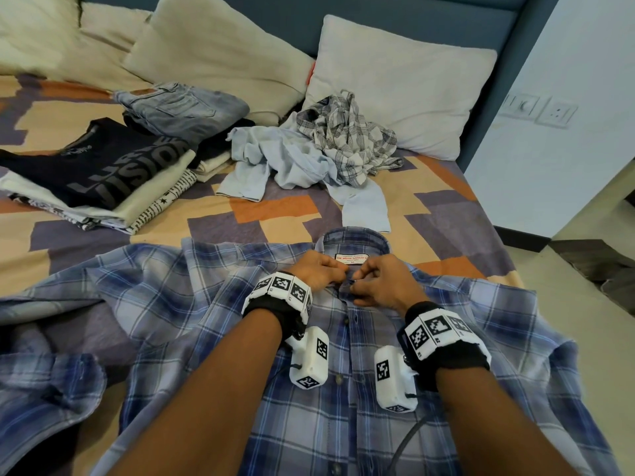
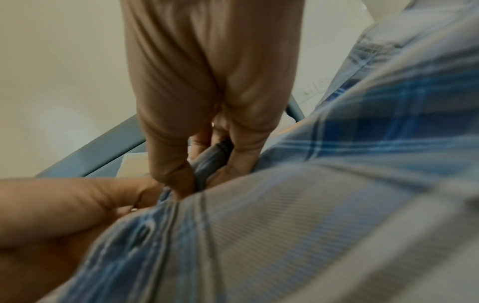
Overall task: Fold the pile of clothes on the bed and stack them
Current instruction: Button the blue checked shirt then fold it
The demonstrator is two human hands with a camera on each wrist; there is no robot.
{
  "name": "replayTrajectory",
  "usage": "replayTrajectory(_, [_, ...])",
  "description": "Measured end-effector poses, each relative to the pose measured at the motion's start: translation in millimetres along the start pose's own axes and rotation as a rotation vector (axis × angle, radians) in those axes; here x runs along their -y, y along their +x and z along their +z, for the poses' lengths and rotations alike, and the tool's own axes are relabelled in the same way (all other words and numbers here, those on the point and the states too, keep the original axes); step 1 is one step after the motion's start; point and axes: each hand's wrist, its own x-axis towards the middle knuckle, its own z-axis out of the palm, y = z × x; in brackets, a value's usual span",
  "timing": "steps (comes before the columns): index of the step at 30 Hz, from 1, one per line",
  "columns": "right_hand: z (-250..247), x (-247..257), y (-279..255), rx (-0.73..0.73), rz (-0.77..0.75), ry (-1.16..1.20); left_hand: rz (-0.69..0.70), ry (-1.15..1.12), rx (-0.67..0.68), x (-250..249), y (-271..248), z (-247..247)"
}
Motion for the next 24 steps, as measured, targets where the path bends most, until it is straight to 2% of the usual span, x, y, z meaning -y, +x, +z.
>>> replayTrajectory(3, [1.7,7.2,-0.2,0.000,-0.036,-0.118,-0.015,-0.018,-0.039,-0.1,1.1,1.2])
replayTrajectory(6, [1.1,9.8,0.4,0.014,-0.050,-0.197,-0.023,0.005,-0.013,-2.4,-0.4,0.7])
replayTrajectory(10, [2.6,8.8,2.7,-0.037,-0.164,-0.347,-0.020,0.042,-0.010,-6.5,-2.4,-0.9])
replayTrajectory(14, [2.5,5.3,3.1,-0.062,-0.219,-0.368,-0.016,0.103,-0.022,-9.3,-2.7,-0.7])
replayTrajectory(18, [6.3,1.9,8.0,-0.066,-0.200,-0.372,0.013,0.184,-0.002,-11.3,-3.8,-1.9])
replayTrajectory(24, [8.6,1.6,11.8,-0.079,-0.116,-0.361,-0.004,0.187,0.068,-3.9,-6.5,-1.0])
